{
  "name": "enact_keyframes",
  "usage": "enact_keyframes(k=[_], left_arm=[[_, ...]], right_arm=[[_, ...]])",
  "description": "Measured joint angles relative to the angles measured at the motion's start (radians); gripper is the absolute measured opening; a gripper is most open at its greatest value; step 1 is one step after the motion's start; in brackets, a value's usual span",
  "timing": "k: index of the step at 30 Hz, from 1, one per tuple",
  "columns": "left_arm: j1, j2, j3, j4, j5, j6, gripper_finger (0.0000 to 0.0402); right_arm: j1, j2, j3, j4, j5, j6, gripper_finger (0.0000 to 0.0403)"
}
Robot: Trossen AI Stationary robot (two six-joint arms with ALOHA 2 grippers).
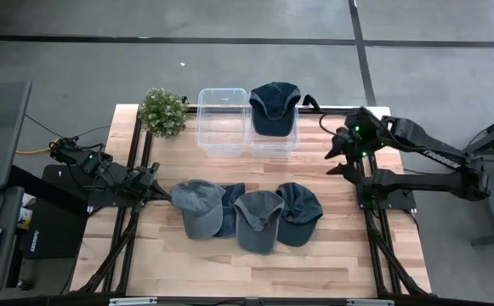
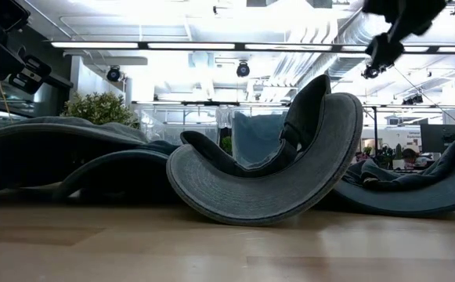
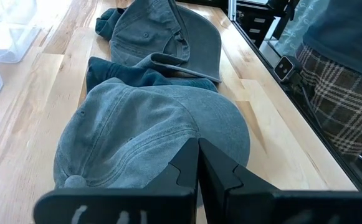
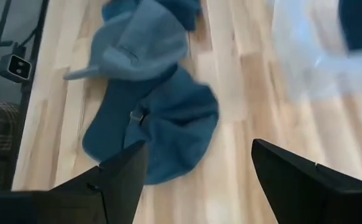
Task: Pick & Place hat
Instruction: Put the right blue cap into the right transparent bin
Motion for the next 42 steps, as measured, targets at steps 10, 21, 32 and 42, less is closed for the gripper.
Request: enact_keyframes(k=[10,21,32,42], left_arm=[[0.0,0.0,0.0,0.0,0.0,0.0,0.0],[0.0,0.0,0.0,0.0,0.0,0.0,0.0],[0.0,0.0,0.0,0.0,0.0,0.0,0.0],[0.0,0.0,0.0,0.0,0.0,0.0,0.0]], right_arm=[[0.125,-0.032,-0.188,0.105,0.032,0.334,0.0281],[0.215,-0.033,-0.355,0.146,0.033,0.668,0.0281],[0.252,-0.033,-0.417,0.149,0.036,0.882,0.0281],[0.308,0.006,-0.503,0.331,-0.023,1.118,0.0281]])
